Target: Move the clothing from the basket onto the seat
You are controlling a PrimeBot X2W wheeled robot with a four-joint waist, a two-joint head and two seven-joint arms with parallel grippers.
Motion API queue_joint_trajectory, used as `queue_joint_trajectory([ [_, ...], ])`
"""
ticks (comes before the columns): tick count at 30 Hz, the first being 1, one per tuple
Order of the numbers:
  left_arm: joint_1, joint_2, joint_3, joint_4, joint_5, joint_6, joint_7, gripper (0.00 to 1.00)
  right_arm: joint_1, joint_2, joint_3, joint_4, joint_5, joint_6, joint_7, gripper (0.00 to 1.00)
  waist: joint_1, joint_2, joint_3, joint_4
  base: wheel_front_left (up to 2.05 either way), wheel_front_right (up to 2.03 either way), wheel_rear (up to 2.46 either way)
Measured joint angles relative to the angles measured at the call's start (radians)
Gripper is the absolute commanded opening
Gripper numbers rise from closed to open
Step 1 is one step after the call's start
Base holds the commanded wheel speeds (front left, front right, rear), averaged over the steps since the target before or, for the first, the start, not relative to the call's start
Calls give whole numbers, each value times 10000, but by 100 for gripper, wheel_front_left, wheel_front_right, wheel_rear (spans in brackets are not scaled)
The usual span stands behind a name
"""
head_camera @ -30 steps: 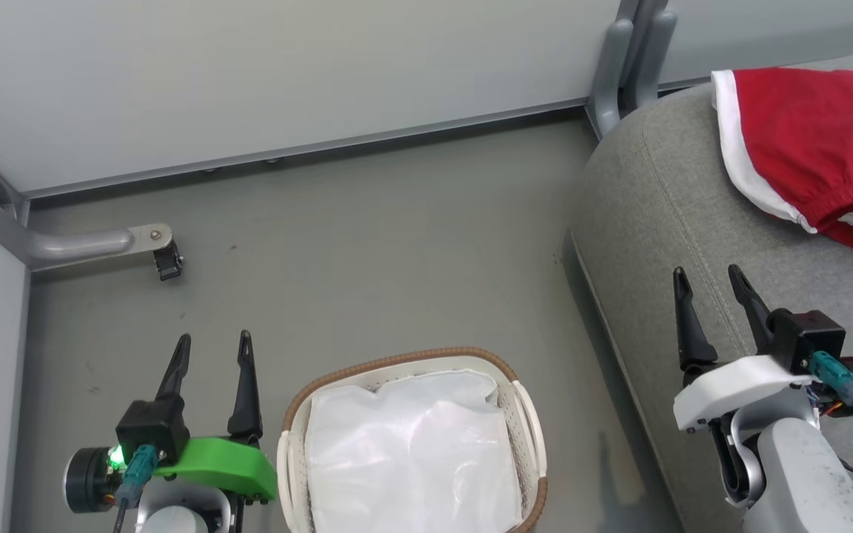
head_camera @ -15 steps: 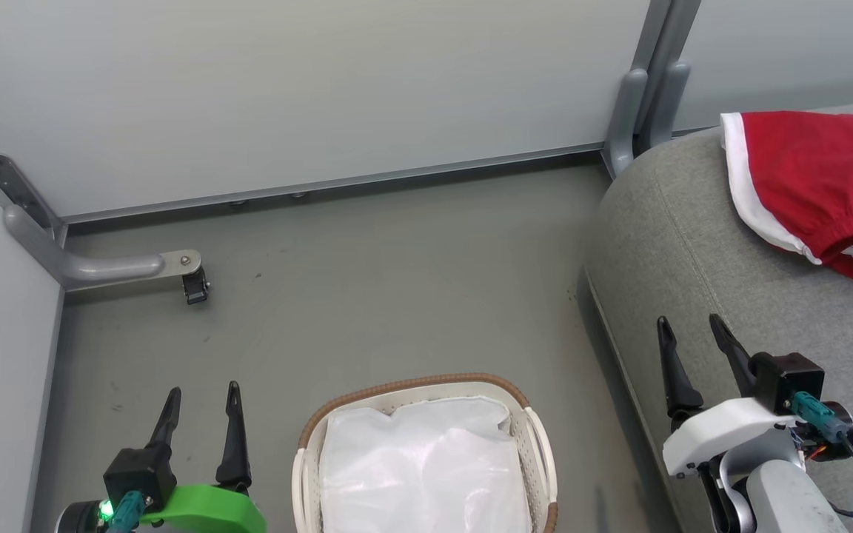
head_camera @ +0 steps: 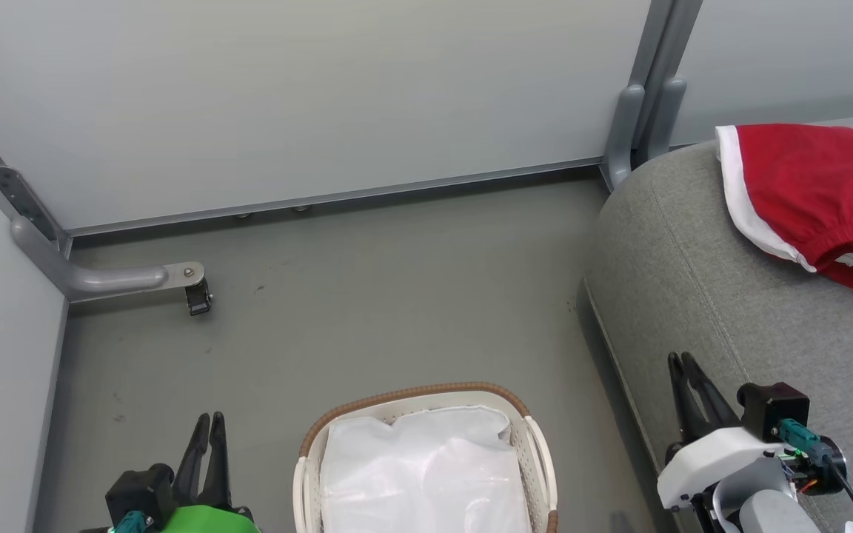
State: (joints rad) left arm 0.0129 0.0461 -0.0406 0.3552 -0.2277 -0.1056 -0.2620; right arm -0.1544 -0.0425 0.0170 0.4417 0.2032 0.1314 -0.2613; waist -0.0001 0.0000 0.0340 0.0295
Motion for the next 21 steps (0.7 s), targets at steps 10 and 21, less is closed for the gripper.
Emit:
queue_joint_trajectory([
  [10,9,-15,140,113,-1517,-2,485,0,151,40,-151,33,1509,0,468,0,0,0,-23,-21,0,0,0],
  [21,-40,-15,355,-69,-3354,-12,949,0,200,36,-303,-293,3377,0,941,0,0,0,-50,-47,0,0,0],
])
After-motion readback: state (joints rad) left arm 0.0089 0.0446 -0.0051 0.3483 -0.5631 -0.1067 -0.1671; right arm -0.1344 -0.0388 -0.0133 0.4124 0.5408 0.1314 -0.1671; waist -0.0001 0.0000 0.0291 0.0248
